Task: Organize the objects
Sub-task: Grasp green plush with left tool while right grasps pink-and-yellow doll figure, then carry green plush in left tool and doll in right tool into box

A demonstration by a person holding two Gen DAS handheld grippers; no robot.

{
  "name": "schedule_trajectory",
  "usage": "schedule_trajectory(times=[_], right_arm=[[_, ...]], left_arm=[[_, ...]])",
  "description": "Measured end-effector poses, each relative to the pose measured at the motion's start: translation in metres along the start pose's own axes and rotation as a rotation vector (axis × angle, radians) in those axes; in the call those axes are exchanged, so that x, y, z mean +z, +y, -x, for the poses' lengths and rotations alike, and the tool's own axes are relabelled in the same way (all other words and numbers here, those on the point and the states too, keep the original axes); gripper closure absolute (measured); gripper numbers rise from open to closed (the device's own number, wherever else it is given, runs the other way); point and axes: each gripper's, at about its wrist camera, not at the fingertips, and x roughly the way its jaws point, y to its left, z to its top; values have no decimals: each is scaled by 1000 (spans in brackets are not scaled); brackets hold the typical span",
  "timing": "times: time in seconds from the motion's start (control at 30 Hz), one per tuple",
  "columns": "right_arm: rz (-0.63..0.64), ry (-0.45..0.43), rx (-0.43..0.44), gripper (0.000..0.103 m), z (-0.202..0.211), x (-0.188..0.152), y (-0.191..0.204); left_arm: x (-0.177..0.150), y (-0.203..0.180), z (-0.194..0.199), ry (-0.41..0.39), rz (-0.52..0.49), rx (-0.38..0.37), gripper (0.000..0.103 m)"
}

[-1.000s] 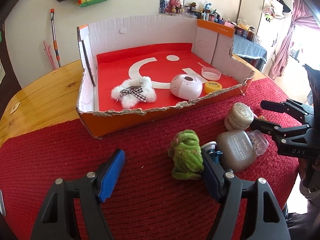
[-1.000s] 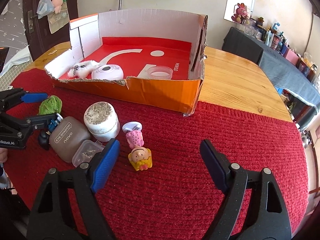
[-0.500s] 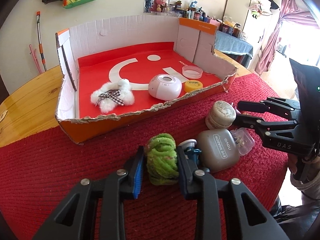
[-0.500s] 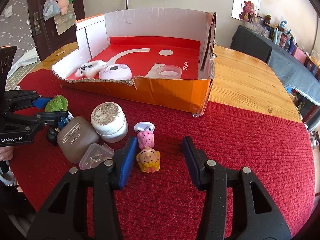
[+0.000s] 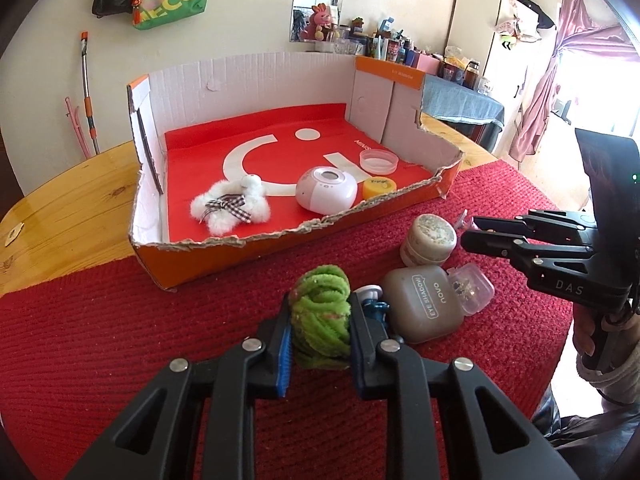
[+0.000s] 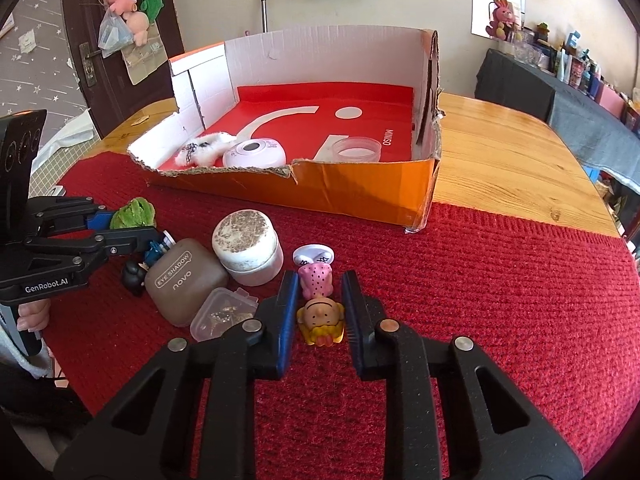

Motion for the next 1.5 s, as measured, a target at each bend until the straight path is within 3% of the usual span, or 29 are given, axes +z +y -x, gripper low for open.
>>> schedule_trajectory(times=[0.27, 0.73, 1.0, 1.27, 1.5], right_arm=[[-10, -52, 23, 82, 21, 10, 3], [-23, -65, 59, 82, 28, 15, 6], [-40, -96, 135, 82, 26, 58, 7], [-115, 7, 185, 82, -26, 123, -5], [-164, 120, 155, 82, -72, 146, -20]], left_arm=[[5, -3, 16, -38, -3, -3, 79], [11, -4, 27, -64, -4, -4, 79], [51, -1, 22, -73, -8, -40, 79], [110, 13, -14, -15, 23, -61, 79], [132, 26, -61, 90, 86, -67, 79]])
